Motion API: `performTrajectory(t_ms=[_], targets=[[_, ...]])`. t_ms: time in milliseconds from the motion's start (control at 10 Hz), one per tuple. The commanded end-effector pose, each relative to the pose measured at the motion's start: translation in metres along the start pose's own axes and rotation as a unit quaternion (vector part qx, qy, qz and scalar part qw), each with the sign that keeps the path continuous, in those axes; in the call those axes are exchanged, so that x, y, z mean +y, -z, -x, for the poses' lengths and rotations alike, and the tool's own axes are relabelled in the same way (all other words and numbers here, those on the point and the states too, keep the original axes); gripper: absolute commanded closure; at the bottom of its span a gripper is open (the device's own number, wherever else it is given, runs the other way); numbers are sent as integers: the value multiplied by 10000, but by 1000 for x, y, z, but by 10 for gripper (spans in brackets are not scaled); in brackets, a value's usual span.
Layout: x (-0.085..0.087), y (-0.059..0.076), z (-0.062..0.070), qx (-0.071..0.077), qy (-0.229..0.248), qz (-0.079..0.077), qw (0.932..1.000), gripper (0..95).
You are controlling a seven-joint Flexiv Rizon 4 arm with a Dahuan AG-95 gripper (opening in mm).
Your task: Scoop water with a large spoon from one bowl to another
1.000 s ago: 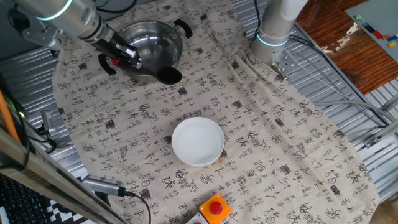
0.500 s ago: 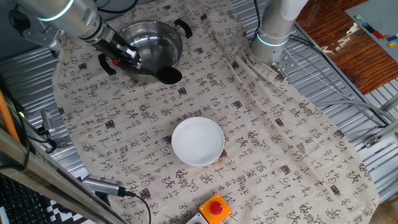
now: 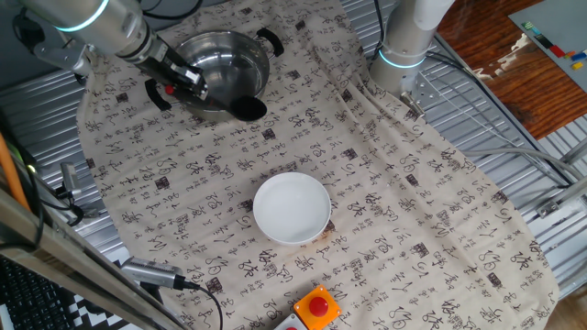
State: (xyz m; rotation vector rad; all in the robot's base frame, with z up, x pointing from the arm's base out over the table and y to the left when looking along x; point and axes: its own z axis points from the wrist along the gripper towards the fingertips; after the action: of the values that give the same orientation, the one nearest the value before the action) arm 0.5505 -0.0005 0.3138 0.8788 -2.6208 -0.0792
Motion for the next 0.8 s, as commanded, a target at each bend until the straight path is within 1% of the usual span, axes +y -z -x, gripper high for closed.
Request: performTrajectory(t_ms=[100, 400, 500, 600, 800], targets=[[-4, -3, -5, -14, 52, -30, 10000, 950], [-14, -6, -14, -17, 145, -36, 9999, 950], [-14, -7, -15, -18, 149, -35, 9999, 950], [-19, -9, -20, -19, 203, -37, 9998, 950], [-23, -11, -23, -20, 242, -46, 9997, 950]])
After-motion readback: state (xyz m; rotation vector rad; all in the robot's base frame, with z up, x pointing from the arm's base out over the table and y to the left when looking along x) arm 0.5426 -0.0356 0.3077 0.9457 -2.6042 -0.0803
